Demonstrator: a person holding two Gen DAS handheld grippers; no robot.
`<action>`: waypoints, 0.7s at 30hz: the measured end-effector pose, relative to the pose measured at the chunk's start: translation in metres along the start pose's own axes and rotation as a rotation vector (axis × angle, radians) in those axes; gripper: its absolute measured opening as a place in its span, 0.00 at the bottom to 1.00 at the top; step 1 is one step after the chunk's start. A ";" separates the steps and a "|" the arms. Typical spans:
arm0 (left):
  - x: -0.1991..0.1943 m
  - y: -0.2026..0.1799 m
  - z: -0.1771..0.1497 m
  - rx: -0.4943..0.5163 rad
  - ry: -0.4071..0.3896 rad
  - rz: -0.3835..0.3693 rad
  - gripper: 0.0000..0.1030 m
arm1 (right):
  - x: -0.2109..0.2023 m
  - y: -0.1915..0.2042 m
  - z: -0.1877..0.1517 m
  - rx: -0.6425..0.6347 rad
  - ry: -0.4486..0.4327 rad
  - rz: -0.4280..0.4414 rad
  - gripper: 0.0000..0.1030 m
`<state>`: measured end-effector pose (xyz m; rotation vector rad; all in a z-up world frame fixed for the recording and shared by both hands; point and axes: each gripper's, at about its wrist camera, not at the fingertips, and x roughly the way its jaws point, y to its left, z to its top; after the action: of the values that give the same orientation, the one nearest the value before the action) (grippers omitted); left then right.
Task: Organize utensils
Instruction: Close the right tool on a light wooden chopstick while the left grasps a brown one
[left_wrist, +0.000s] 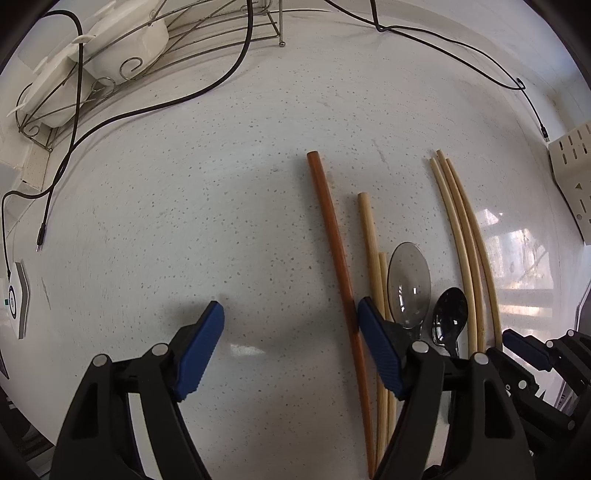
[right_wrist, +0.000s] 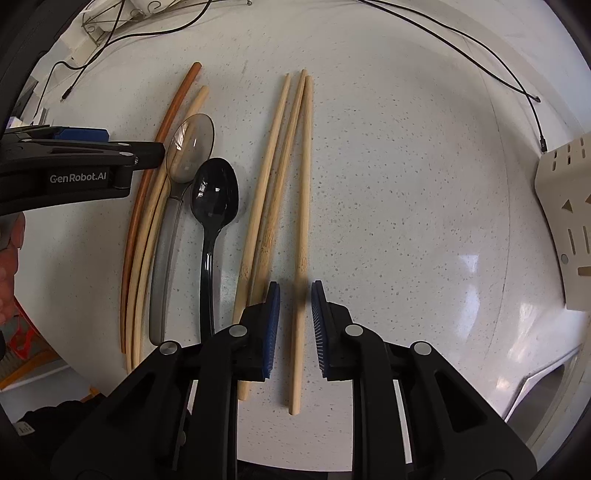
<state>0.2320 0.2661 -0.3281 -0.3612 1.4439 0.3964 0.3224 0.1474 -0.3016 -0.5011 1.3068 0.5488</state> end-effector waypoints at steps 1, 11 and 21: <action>-0.001 -0.001 0.001 0.006 0.001 0.000 0.66 | 0.000 0.000 0.000 0.001 0.001 0.000 0.15; -0.004 -0.009 0.007 0.050 0.038 -0.062 0.10 | 0.000 -0.007 -0.002 0.009 0.005 0.012 0.10; -0.003 -0.011 0.004 0.050 0.052 -0.098 0.07 | -0.002 -0.015 -0.001 0.026 0.010 0.044 0.06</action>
<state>0.2403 0.2585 -0.3247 -0.4023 1.4778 0.2731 0.3308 0.1356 -0.2992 -0.4549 1.3353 0.5651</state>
